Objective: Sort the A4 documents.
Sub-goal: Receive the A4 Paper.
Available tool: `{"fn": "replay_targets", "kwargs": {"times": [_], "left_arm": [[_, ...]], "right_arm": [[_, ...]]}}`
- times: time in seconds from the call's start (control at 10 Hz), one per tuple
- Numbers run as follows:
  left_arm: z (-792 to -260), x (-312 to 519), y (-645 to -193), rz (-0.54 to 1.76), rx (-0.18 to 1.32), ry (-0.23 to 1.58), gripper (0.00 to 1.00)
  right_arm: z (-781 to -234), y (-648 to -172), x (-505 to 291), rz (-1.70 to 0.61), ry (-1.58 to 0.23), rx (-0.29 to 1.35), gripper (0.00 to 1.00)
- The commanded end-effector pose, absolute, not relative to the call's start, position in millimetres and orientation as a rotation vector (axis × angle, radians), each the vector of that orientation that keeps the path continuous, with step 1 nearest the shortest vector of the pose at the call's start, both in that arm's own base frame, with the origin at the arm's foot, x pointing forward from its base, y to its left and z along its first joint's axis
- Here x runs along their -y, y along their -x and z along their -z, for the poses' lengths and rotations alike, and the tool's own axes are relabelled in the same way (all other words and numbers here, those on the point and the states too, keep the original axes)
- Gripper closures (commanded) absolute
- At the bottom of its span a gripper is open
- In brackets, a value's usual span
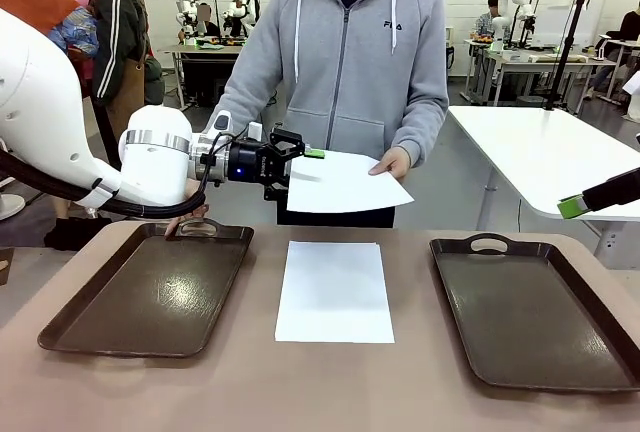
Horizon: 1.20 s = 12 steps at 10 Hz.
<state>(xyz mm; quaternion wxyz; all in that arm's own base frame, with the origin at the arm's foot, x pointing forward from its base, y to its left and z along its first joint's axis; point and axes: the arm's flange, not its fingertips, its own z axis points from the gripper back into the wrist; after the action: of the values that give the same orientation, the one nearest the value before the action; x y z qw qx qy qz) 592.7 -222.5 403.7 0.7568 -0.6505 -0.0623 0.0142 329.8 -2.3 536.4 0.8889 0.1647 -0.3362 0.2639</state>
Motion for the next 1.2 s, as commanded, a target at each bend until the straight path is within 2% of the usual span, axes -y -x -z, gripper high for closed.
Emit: {"fn": "replay_targets", "kwargs": {"times": [0.0, 0.1, 0.2, 0.3, 0.4, 0.5, 0.6, 1.1], "left_arm": [[-403, 220, -594, -0.002, 0.158, 1.397, 0.60], [-403, 218, -594, -0.010, 0.160, 1.388, 0.43], [-402, 214, -593, -0.011, 0.165, 1.386, 0.78], [-402, 212, -593, -0.015, 0.170, 1.386, 0.61], [-402, 210, -593, -0.018, 0.171, 1.384, 0.97], [-403, 210, -592, -0.020, 0.173, 1.383, 0.80], [-403, 209, -592, -0.019, 0.175, 1.385, 1.00], [-404, 206, -593, -0.022, 0.192, 1.387, 1.00]], "right_arm": [[-534, -331, 2, -0.554, -0.360, 0.696, 0.00], [-534, -331, 2, -0.554, -0.360, 0.696, 0.00], [-534, -331, 2, -0.554, -0.360, 0.696, 0.00], [-534, -331, 2, -0.554, -0.360, 0.696, 0.00], [-534, -331, 2, -0.554, -0.360, 0.696, 0.00], [-534, -331, 2, -0.554, -0.360, 0.696, 0.00], [-534, -331, 2, -0.554, -0.360, 0.696, 0.00], [-534, -331, 2, -0.554, -0.360, 0.696, 0.00]]}}
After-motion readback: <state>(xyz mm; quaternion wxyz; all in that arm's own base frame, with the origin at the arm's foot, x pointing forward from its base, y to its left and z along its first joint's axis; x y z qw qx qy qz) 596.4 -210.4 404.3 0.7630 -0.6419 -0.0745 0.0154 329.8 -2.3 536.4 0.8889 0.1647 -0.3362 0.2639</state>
